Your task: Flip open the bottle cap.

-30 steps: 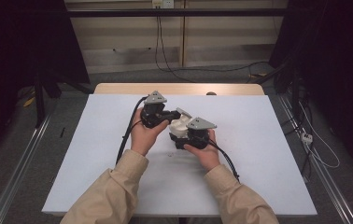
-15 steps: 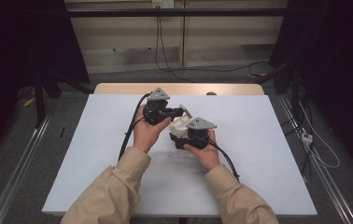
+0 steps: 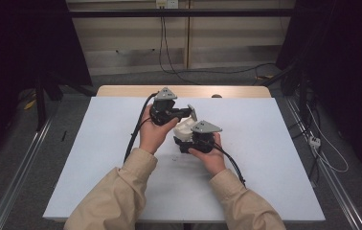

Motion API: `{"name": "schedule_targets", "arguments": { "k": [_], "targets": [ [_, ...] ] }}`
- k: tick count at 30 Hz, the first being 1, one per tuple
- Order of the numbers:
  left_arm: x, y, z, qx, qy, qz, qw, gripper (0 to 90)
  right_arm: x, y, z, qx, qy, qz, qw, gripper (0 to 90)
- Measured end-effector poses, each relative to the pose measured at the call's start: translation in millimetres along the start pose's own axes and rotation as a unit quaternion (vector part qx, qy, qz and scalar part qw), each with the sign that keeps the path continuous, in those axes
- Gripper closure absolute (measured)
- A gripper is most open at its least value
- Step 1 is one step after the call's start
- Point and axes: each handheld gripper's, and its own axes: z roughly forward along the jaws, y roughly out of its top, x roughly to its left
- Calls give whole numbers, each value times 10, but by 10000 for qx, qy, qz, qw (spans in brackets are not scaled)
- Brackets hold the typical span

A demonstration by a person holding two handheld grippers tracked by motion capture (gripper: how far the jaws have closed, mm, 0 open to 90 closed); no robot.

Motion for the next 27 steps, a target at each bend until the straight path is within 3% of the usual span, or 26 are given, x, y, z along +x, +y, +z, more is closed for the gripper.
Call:
{"name": "schedule_targets", "arguments": {
  "k": [27],
  "targets": [
    [19,88,129,9,-58,-49,10000,900,0,0,0,8,3,5,10000,186]
  ]
}}
